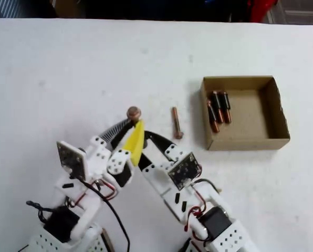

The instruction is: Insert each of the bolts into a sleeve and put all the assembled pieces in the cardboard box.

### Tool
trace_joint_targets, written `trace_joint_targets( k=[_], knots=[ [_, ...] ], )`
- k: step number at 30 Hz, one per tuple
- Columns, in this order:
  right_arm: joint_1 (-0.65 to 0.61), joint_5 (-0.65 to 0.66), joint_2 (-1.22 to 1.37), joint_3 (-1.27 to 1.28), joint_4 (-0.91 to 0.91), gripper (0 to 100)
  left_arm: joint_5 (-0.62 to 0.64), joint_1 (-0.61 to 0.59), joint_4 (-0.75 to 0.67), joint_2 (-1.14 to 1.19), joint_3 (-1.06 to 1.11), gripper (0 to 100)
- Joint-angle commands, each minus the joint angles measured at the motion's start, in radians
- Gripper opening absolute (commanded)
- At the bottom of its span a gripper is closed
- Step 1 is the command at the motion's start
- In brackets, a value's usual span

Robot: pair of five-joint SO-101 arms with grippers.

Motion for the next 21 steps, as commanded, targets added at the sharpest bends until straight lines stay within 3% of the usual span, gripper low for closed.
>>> trace_joint_targets(
  k=[1,6,12,17,21],
  knots=[
    [0.005,-0.002,-0.013,0.008,-0.002,1.6,0.005,0.002,0.052,-0.007,-0.008,2],
    [0.005,-0.002,-0.013,0.008,-0.002,1.6,0.005,0.002,0.138,-0.007,-0.008,2],
    [0.005,0.0,-0.013,0.008,-0.002,1.6,-0.003,0.001,0.133,-0.007,-0.012,2],
    [0.005,0.0,-0.013,0.008,-0.001,1.6,-0.127,0.001,0.133,-0.007,-0.014,2],
    [0.005,0.0,-0.013,0.008,-0.001,1.6,-0.149,0.001,0.133,-0.007,-0.014,2]
  ],
)
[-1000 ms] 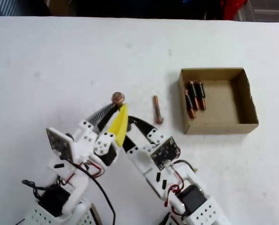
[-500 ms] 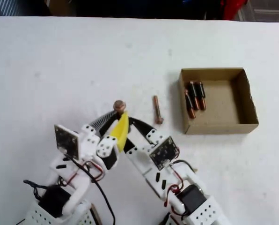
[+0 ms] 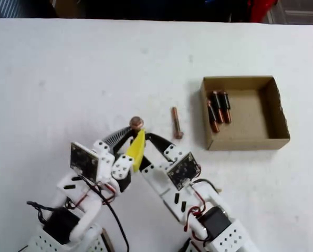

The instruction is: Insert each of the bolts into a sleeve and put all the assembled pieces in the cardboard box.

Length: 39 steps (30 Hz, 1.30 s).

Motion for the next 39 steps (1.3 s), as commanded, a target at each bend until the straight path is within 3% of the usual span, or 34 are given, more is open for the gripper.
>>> trace_joint_targets(
  k=[1,9,17,21,32,35,39],
  knots=[
    [0.012,0.0,-0.015,0.008,-0.004,1.6,-0.025,-0.004,0.003,0.004,-0.012,2],
    [0.012,0.0,-0.015,0.008,-0.004,1.6,-0.025,-0.005,0.003,0.004,-0.012,3],
    [0.012,0.0,-0.015,0.008,-0.004,1.6,-0.017,-0.005,0.003,0.004,-0.012,22],
    [0.012,0.0,-0.015,0.008,-0.004,1.6,-0.017,-0.007,0.003,0.004,-0.012,23],
    [0.012,0.0,-0.015,0.008,-0.004,1.6,-0.023,-0.163,-0.066,0.004,-0.095,22],
    [0.012,0.0,-0.015,0.008,-0.004,1.6,-0.023,-0.191,-0.011,0.004,-0.161,22],
    [0.012,0.0,-0.015,0.008,-0.004,1.6,-0.023,-0.257,0.167,0.004,-0.261,17]
  ],
)
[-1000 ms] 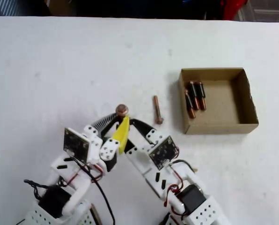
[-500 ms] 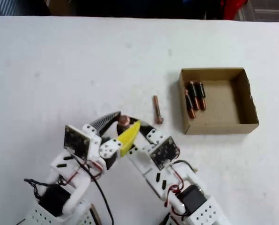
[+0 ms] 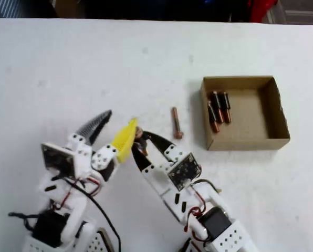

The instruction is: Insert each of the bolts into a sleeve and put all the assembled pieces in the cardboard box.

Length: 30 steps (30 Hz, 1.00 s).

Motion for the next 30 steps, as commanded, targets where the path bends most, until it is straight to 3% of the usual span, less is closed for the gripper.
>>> trace_joint_targets(
  k=[1,5,8,15,24,30],
  knots=[
    [0.008,0.0,-0.013,0.008,-0.004,1.6,-0.005,-0.059,0.147,-0.008,-0.129,14],
    [0.008,0.0,-0.01,0.008,-0.004,1.6,-0.005,-0.122,0.267,-0.008,-0.229,1],
    [0.008,0.0,-0.007,0.008,0.002,1.6,-0.005,-0.156,0.334,-0.008,-0.27,5],
    [0.008,0.0,-0.013,0.008,0.038,1.6,-0.009,-0.211,0.477,-0.008,-0.278,2],
    [0.008,0.0,-0.013,0.008,0.077,1.6,-0.342,-0.317,0.643,-0.008,-0.275,2],
    [0.008,0.0,-0.013,0.008,0.079,1.6,-0.419,-0.39,0.667,-0.008,-0.265,2]
  ],
)
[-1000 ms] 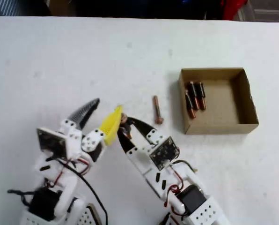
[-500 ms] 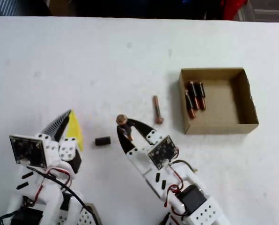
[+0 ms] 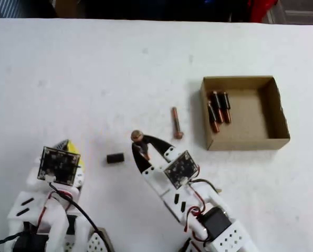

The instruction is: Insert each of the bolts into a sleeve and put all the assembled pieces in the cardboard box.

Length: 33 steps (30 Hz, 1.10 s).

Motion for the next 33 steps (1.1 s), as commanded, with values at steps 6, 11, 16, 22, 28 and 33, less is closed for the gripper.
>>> trace_joint_targets(
  k=[6,11,16,22,28,33],
  knots=[
    [0.01,0.0,-0.012,0.008,0.022,1.6,-0.026,-0.094,0.005,0.008,0.109,2],
    [0.01,0.002,-0.013,0.003,0.073,1.6,-0.02,-0.096,-0.069,0.01,0.222,2],
    [0.01,0.002,-0.013,0.003,0.073,1.6,-0.018,-0.096,-0.094,0.012,0.284,2],
    [0.01,0.002,-0.013,0.003,0.074,1.6,0.028,-0.091,-0.097,0.012,0.345,2],
    [0.01,0.002,-0.013,0.005,0.074,1.6,0.101,-0.077,-0.117,0.013,0.358,2],
    [0.01,0.002,-0.013,0.006,0.074,1.6,0.15,0.024,-0.158,0.013,0.448,2]
  ],
)
